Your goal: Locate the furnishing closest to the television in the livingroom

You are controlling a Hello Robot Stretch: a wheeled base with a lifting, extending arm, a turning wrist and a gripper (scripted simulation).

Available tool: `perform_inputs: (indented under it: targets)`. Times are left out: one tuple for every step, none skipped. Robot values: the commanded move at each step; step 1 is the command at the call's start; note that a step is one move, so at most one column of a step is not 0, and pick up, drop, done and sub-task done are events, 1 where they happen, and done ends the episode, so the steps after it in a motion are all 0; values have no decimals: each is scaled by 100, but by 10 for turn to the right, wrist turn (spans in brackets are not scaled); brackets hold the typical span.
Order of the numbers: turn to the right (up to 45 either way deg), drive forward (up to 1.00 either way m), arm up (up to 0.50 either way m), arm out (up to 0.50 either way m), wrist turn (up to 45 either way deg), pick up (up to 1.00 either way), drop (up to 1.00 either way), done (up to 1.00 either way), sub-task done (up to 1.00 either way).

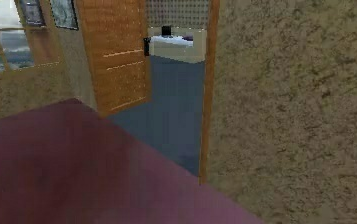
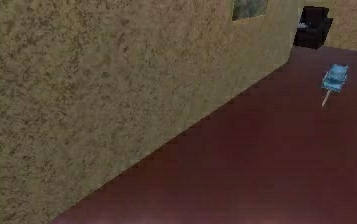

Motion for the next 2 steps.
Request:
perform_inputs:
  targets:
    - [-450, 0, 0, 0, 0, 0, 0, 0, 0]
    - [-60, 0, 0, 0, 0, 0, 0, 0, 0]
